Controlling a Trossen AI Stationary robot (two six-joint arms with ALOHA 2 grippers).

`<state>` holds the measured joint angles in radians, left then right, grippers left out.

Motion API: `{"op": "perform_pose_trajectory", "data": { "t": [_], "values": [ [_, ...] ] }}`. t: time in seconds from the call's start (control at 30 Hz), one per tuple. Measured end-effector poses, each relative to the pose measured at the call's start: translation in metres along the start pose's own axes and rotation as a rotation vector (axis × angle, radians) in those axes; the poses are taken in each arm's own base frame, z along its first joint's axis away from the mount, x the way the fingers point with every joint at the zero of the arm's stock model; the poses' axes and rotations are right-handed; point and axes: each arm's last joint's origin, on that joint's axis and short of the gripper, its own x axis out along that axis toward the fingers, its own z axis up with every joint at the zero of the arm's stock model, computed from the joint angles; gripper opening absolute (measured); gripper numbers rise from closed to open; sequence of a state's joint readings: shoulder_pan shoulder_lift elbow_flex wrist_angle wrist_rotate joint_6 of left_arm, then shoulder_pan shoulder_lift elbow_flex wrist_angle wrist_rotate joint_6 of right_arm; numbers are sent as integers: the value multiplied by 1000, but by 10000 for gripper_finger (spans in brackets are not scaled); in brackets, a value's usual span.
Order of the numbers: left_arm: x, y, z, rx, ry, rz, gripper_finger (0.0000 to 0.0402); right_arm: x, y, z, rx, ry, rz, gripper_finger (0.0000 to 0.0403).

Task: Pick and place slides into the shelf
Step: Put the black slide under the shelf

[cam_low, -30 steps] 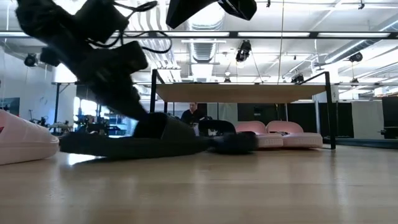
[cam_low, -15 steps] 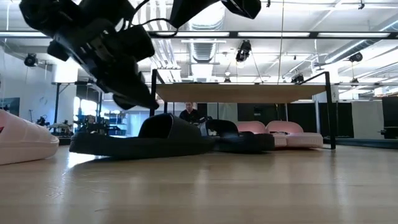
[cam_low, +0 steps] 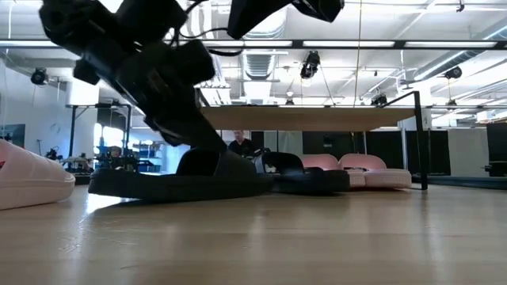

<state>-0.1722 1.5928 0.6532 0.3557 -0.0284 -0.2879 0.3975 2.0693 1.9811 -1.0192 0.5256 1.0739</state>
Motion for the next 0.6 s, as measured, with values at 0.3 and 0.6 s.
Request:
{"op": "perform_pose_trajectory", "data": {
  "t": [0.3,0.6],
  "values": [
    [29,-3,22,97,-32,36,0,-9,1,-16,16,37,-38,13],
    [29,-7,52,149,-26,17,0,-22,1,-29,63,52,-69,13]
  ]
}}
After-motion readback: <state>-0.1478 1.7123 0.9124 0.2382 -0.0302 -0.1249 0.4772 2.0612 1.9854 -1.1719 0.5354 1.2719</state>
